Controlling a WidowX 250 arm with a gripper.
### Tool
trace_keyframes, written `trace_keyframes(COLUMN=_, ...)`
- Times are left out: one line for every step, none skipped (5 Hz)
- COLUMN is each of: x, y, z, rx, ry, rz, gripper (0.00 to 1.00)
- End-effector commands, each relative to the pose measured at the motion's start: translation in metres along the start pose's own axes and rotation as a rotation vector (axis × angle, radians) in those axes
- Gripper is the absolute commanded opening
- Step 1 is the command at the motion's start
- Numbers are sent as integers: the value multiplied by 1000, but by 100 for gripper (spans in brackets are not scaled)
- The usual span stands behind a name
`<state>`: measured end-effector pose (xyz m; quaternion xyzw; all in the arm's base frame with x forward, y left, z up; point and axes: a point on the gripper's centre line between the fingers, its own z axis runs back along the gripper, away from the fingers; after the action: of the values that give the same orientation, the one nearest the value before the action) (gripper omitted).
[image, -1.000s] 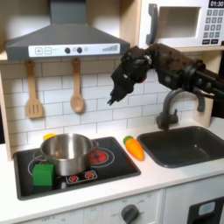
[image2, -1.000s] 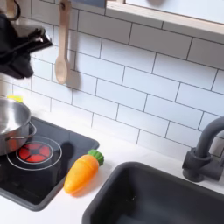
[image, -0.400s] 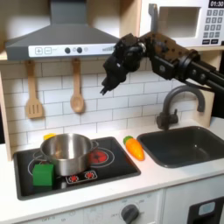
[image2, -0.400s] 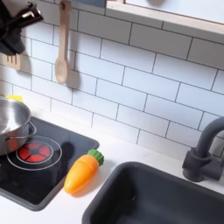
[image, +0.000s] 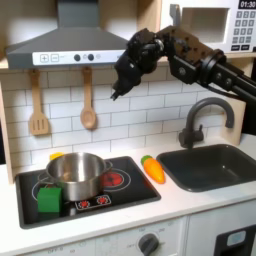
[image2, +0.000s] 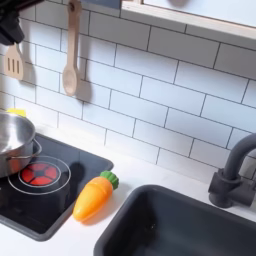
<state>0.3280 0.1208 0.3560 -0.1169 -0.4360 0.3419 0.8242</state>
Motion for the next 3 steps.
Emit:
trace_keyframes(x=3, y=4, z=-18, rx=15, ry=-6, rz=10, gripper=0)
trace_keyframes(x=8, y=3, z=-26, rx=19, ry=-21, rz=20, gripper=0)
trace_keyframes(x=12, y=1, z=-33, rx=25, ry=-29, rz=37, gripper=0)
